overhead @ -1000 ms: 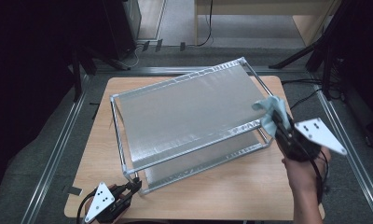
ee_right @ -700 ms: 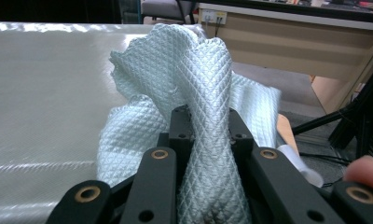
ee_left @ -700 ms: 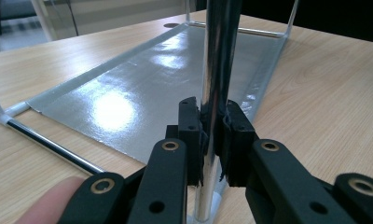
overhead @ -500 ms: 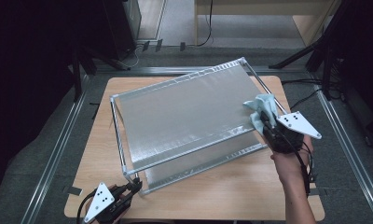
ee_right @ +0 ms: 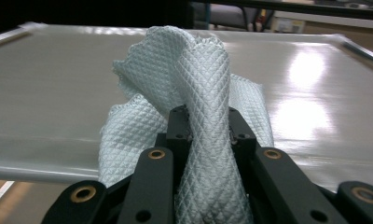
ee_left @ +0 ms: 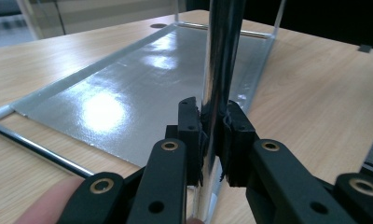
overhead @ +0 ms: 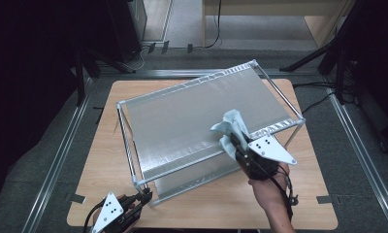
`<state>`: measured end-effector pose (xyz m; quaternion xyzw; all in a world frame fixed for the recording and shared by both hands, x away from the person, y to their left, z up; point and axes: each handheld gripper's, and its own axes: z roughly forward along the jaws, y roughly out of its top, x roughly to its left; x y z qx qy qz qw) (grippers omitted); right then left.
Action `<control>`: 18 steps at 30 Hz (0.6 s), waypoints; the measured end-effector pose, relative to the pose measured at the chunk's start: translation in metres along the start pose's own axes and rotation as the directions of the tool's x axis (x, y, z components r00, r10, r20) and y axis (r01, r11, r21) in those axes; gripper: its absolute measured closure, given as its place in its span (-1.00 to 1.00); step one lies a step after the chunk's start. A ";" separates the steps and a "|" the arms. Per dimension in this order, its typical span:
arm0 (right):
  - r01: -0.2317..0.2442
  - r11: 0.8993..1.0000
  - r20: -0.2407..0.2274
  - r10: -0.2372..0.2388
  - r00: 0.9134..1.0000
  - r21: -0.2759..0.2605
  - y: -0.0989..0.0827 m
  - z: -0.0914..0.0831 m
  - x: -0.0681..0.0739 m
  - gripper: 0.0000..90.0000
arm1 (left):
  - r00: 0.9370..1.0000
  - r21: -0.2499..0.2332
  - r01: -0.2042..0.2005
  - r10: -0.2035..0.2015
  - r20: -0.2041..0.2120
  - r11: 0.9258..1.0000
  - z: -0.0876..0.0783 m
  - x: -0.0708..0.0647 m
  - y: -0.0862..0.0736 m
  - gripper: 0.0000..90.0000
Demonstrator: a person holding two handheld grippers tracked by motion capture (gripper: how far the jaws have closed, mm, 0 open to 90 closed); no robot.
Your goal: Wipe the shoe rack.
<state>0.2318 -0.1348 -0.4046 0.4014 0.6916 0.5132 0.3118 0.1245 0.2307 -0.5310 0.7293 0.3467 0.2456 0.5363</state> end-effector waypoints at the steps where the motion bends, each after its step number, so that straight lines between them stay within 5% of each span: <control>1: -0.003 1.000 -0.010 0.003 1.000 -0.005 -0.001 -0.001 0.005 0.69 | 1.000 -0.001 -0.005 0.005 0.010 1.000 0.002 -0.005 0.001 0.80; 13: 0.041 0.999 -0.166 -0.043 0.985 -0.017 -0.004 -0.007 0.064 0.66 | 0.998 0.004 -0.033 0.033 0.062 0.999 0.015 -0.024 0.005 0.80; 16: 0.040 0.999 -0.223 -0.041 0.974 -0.012 -0.005 -0.011 0.085 0.69 | 0.995 0.003 -0.050 0.050 0.086 0.999 0.018 -0.029 0.006 0.80; 18: 0.101 0.994 -0.259 -0.105 0.960 -0.031 -0.007 -0.015 0.108 0.68 | 0.993 0.003 -0.061 0.060 0.104 0.998 0.019 -0.031 0.007 0.80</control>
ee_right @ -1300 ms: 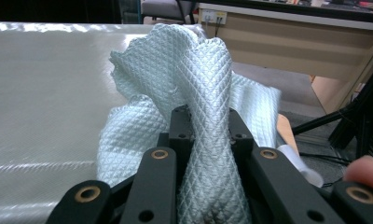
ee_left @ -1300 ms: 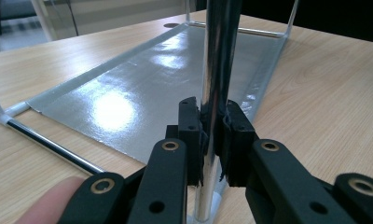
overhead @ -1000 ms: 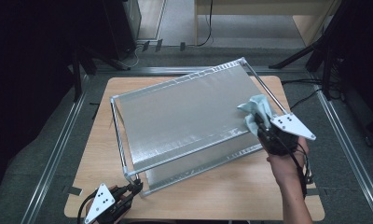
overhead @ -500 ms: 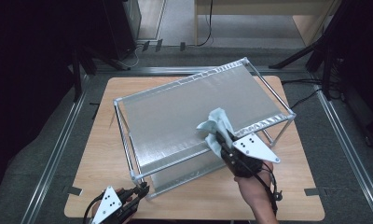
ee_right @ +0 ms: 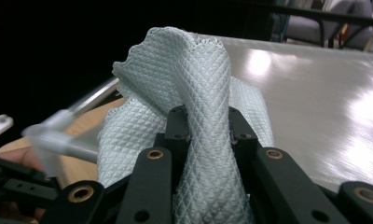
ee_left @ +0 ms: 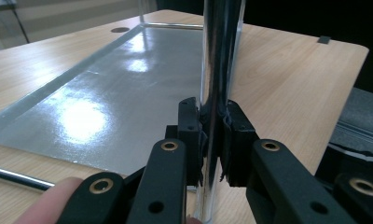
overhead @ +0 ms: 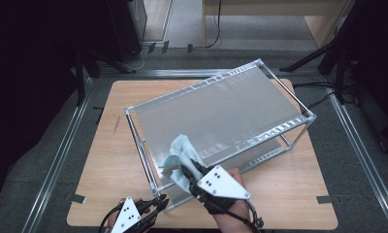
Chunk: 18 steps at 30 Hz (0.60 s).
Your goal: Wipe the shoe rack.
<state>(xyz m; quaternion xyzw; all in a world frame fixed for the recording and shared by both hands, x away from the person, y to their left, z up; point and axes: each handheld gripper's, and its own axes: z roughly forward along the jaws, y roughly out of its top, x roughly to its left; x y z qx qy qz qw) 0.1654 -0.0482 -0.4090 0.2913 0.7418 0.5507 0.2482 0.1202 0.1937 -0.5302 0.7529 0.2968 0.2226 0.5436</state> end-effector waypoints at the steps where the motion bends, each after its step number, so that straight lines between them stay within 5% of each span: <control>1: 0.018 1.000 -0.001 -0.018 1.000 -0.002 0.000 0.000 0.004 0.67 | 1.000 0.000 0.000 0.000 0.004 1.000 0.000 0.001 0.000 0.80; 4: 0.027 1.000 0.021 -0.027 0.999 -0.006 0.000 0.001 0.004 0.67 | 1.000 0.001 -0.003 0.003 0.008 1.000 0.000 0.001 0.000 0.80; 9: -0.022 1.000 0.075 0.022 0.997 -0.006 -0.003 -0.006 -0.030 0.67 | 1.000 0.005 -0.008 0.008 0.015 1.000 -0.001 0.003 0.001 0.80; 11: -0.042 0.999 0.141 0.043 0.989 -0.009 -0.007 -0.015 -0.059 0.67 | 1.000 0.006 0.001 -0.001 0.015 1.000 -0.001 0.004 0.000 0.80; 12: -0.042 0.999 0.141 0.043 0.989 -0.009 -0.007 -0.015 -0.059 0.67 | 1.000 0.006 0.001 -0.001 0.015 1.000 -0.001 0.004 0.000 0.80; 13: -0.078 0.997 0.174 0.079 0.982 -0.016 -0.009 -0.021 -0.080 0.67 | 1.000 0.006 0.008 -0.008 0.017 1.000 -0.001 0.006 0.000 0.80; 18: -0.124 0.992 0.240 0.128 0.962 -0.029 -0.014 -0.038 -0.122 0.66 | 1.000 0.008 0.018 -0.018 0.023 1.000 -0.002 0.009 0.000 0.79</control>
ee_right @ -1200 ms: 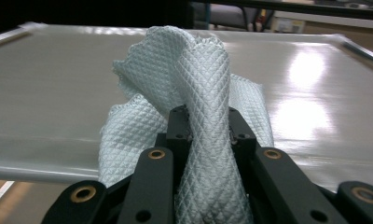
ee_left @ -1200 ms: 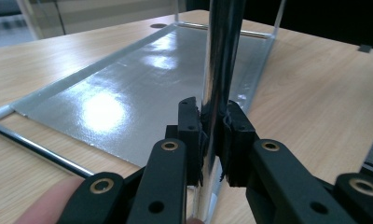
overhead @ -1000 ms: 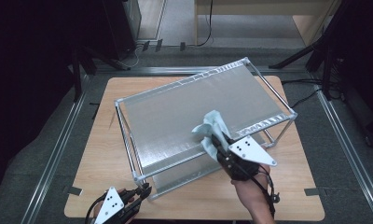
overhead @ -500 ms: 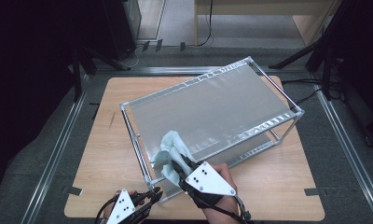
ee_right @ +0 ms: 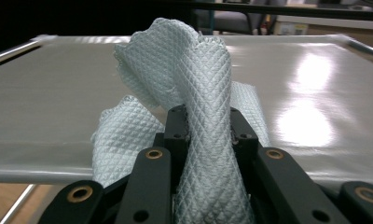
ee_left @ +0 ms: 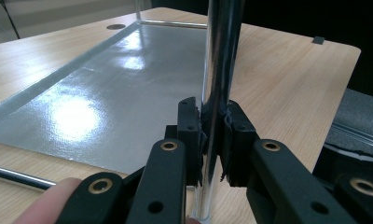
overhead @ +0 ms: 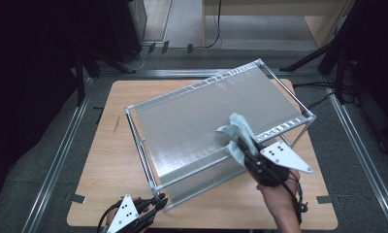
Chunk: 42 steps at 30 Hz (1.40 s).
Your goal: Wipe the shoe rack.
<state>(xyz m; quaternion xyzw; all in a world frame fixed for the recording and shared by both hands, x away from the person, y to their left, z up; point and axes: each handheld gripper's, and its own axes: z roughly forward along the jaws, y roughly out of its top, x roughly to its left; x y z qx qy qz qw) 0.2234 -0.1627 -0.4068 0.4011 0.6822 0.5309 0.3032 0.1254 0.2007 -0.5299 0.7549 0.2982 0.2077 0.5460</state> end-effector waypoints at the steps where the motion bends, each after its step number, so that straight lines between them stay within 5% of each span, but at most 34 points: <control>1: -0.011 1.000 0.014 0.011 1.000 -0.003 0.000 -0.002 -0.008 0.66 | 1.000 0.000 0.000 0.000 0.000 1.000 0.000 0.000 0.000 0.79; 5: -0.075 0.997 0.059 0.076 0.995 -0.016 -0.001 -0.008 -0.028 0.67 | 1.000 0.002 0.004 -0.004 -0.011 1.000 -0.001 0.000 0.000 0.79; 8: -0.060 0.998 0.072 0.061 0.996 -0.013 -0.001 -0.008 -0.023 0.67 | 1.000 0.001 0.009 -0.009 -0.006 1.000 -0.001 0.000 0.000 0.79; 14: -0.001 1.000 -0.003 0.001 1.000 -0.005 -0.002 0.002 0.020 0.67 | 1.000 -0.009 0.021 -0.021 0.001 1.000 0.003 -0.001 0.000 0.79; 17: 0.051 0.999 -0.080 -0.052 0.995 -0.005 -0.003 0.006 0.061 0.67 | 1.000 -0.008 0.020 -0.020 0.006 1.000 0.005 -0.003 0.000 0.79; 18: 0.051 0.999 -0.080 -0.052 0.995 -0.005 -0.003 0.006 0.061 0.67 | 1.000 -0.008 0.020 -0.020 0.006 1.000 0.005 -0.003 0.000 0.79; 21: 0.095 0.995 -0.183 -0.095 0.978 -0.009 -0.004 0.006 0.102 0.67 | 0.999 -0.010 0.025 -0.024 0.029 1.000 0.007 -0.005 0.000 0.79; 22: 0.095 0.995 -0.183 -0.095 0.978 -0.009 -0.004 0.006 0.102 0.67 | 0.999 -0.010 0.025 -0.024 0.029 1.000 0.007 -0.005 0.000 0.79; 24: 0.138 0.990 -0.256 -0.140 0.957 -0.026 -0.006 0.002 0.130 0.65 | 0.999 -0.008 0.020 -0.020 0.029 1.000 0.006 -0.006 0.001 0.79; 26: 0.166 0.985 -0.263 -0.170 0.950 -0.034 -0.007 0.002 0.139 0.65 | 0.999 -0.007 0.016 -0.016 0.028 1.000 0.006 -0.005 0.001 0.79; 29: 0.150 0.988 -0.290 -0.151 0.945 -0.027 -0.006 0.004 0.133 0.66 | 1.000 -0.006 0.015 -0.015 0.027 1.000 0.006 -0.006 0.000 0.79; 30: 0.108 0.994 -0.300 -0.109 0.948 -0.018 -0.006 0.006 0.120 0.66 | 1.000 -0.005 0.014 -0.014 0.026 1.000 0.006 -0.006 0.001 0.79; 33: 0.092 0.996 -0.233 -0.092 0.968 -0.013 -0.005 0.008 0.096 0.66 | 1.000 -0.003 0.012 -0.012 0.026 1.000 0.006 -0.005 0.001 0.79; 34: 0.092 0.996 -0.233 -0.092 0.968 -0.013 -0.005 0.008 0.096 0.66 | 1.000 -0.003 0.010 -0.010 0.026 1.000 0.006 -0.005 0.000 0.79; 35: 0.088 0.996 -0.167 -0.089 0.982 -0.012 -0.005 0.007 0.078 0.66 | 1.000 -0.002 0.007 -0.007 0.025 1.000 0.005 -0.005 0.001 0.79; 37: 0.073 0.997 -0.103 -0.074 0.992 -0.013 -0.004 0.006 0.057 0.66 | 1.000 -0.001 0.007 -0.007 0.024 1.000 0.005 -0.005 0.001 0.79; 40: 0.112 0.993 0.023 -0.111 0.994 -0.023 -0.006 0.002 0.029 0.65 | 1.000 -0.001 0.006 -0.006 0.022 1.000 0.005 -0.005 0.001 0.79; 42: 0.097 0.995 0.044 -0.096 0.994 -0.022 -0.005 0.000 0.019 0.65 | 1.000 0.001 0.004 -0.004 0.021 1.000 0.005 -0.005 0.001 0.79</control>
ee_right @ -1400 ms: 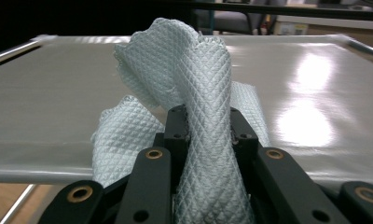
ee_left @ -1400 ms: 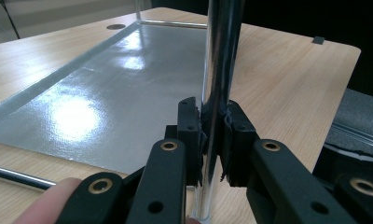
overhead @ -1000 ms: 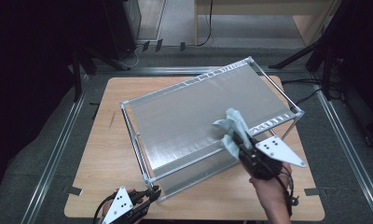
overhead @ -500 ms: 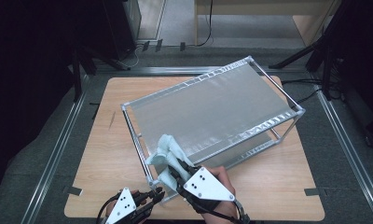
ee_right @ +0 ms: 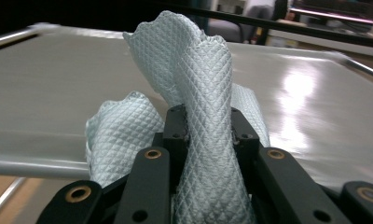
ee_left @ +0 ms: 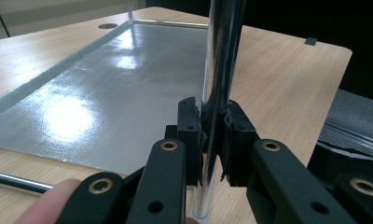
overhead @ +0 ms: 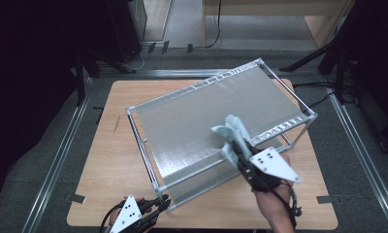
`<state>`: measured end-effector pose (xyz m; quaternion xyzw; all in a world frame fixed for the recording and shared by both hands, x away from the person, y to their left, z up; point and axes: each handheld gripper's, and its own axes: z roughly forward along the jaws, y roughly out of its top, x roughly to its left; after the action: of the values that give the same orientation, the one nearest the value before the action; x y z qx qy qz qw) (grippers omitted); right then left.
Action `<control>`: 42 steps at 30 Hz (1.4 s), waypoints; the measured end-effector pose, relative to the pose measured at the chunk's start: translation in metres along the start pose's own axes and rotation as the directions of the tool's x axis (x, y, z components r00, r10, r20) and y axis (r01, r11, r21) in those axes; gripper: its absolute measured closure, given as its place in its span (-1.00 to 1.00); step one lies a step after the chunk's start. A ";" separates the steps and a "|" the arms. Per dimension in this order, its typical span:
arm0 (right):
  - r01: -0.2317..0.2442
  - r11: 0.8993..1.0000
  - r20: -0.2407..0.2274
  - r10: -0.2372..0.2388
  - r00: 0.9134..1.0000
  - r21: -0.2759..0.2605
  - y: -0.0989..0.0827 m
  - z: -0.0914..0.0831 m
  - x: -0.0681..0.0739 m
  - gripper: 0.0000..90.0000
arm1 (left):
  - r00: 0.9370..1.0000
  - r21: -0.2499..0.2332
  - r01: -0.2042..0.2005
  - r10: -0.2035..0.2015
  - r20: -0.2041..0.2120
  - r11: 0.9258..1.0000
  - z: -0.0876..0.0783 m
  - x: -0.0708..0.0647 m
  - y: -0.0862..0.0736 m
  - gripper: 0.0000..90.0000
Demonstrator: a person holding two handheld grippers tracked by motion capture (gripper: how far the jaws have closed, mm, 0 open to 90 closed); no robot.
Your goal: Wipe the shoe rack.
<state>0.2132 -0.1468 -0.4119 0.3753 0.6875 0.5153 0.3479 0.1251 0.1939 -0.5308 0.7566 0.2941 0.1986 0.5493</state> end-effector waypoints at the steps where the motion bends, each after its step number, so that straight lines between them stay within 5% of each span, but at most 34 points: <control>1: -0.038 0.999 0.048 0.038 0.998 -0.003 -0.002 -0.003 -0.020 0.65 | 1.000 0.002 -0.002 0.002 -0.006 1.000 -0.001 0.001 0.000 0.79; 2: -0.038 0.999 0.048 0.038 0.998 -0.003 -0.002 -0.003 -0.020 0.65 | 1.000 0.002 -0.002 0.002 -0.006 1.000 -0.001 0.001 0.000 0.79; 3: -0.075 0.997 0.088 0.076 0.993 -0.013 -0.005 -0.006 -0.040 0.65 | 1.000 -0.001 0.002 -0.002 -0.008 1.000 -0.001 0.002 0.000 0.79; 6: -0.109 0.994 0.116 0.112 0.987 -0.027 -0.007 -0.011 -0.058 0.65 | 1.000 0.000 0.005 -0.005 -0.015 1.000 -0.002 0.003 -0.001 0.79; 7: -0.132 0.991 0.153 0.136 0.979 -0.036 -0.010 -0.015 -0.073 0.65 | 1.000 -0.001 0.006 -0.006 -0.017 1.000 -0.002 0.004 -0.001 0.79; 9: -0.121 0.992 0.191 0.126 0.973 -0.038 -0.011 -0.017 -0.080 0.65 | 1.000 -0.002 0.010 -0.010 -0.020 1.000 -0.002 0.004 -0.001 0.79; 10: -0.105 0.994 0.225 0.110 0.968 -0.034 -0.012 -0.019 -0.086 0.65 | 1.000 -0.002 0.009 -0.009 -0.023 1.000 -0.003 0.004 -0.001 0.79; 11: -0.105 0.994 0.280 0.108 0.954 -0.027 -0.014 -0.022 -0.099 0.66 | 1.000 -0.001 0.011 -0.011 -0.025 1.000 -0.003 0.005 -0.001 0.79; 15: -0.183 0.982 0.313 0.185 0.932 -0.036 -0.023 -0.029 -0.124 0.67 | 1.000 -0.001 0.013 -0.013 -0.027 1.000 -0.003 0.006 -0.001 0.79; 16: -0.183 0.982 0.313 0.185 0.932 -0.036 -0.023 -0.029 -0.124 0.67 | 1.000 -0.001 0.013 -0.013 -0.027 1.000 -0.003 0.006 -0.001 0.79; 18: -0.181 0.983 0.269 0.179 0.946 -0.015 -0.027 -0.026 -0.123 0.67 | 0.999 -0.002 0.017 -0.017 -0.032 1.000 -0.003 0.007 -0.001 0.79; 26: -0.150 0.988 0.141 0.146 0.979 0.021 -0.019 -0.017 -0.085 0.66 | 0.999 -0.003 0.020 -0.020 -0.043 1.000 -0.003 0.007 -0.001 0.79; 28: -0.125 0.992 0.077 0.123 0.989 0.028 -0.013 -0.012 -0.056 0.66 | 0.999 -0.004 0.021 -0.021 -0.046 1.000 -0.003 0.008 -0.001 0.79; 29: -0.125 0.992 0.077 0.123 0.989 0.028 -0.013 -0.012 -0.056 0.66 | 0.999 -0.004 0.022 -0.023 -0.047 1.000 -0.003 0.008 -0.001 0.79; 30: -0.098 0.995 0.027 0.097 0.995 0.031 -0.010 -0.010 -0.033 0.65 | 0.999 -0.003 0.024 -0.024 -0.048 1.000 -0.004 0.008 -0.001 0.79; 32: -0.064 0.998 -0.026 0.065 0.998 0.024 -0.007 -0.008 -0.009 0.63 | 0.999 -0.002 0.024 -0.024 -0.048 1.000 -0.004 0.009 -0.001 0.80; 35: -0.050 0.999 -0.080 0.051 0.996 0.015 -0.004 -0.007 0.013 0.63 | 0.998 -0.002 0.027 -0.027 -0.048 1.000 -0.004 0.009 -0.002 0.80; 36: -0.045 0.999 -0.141 0.046 0.989 0.010 -0.003 -0.007 0.036 0.63 | 0.998 -0.003 0.028 -0.028 -0.048 1.000 -0.004 0.009 -0.002 0.80; 39: -0.015 1.000 -0.231 0.014 0.973 0.001 -0.002 -0.008 0.068 0.64 | 0.998 -0.005 0.031 -0.031 -0.050 1.000 -0.004 0.009 -0.002 0.80; 42: 0.019 1.000 -0.320 -0.021 0.947 -0.008 -0.001 -0.010 0.094 0.62 | 0.998 -0.006 0.030 -0.031 -0.049 1.000 -0.004 0.008 -0.002 0.79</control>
<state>0.1599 -0.0691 -0.4194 0.2789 0.7374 0.5674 0.2376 0.1287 0.2025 -0.5313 0.7456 0.3183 0.2092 0.5468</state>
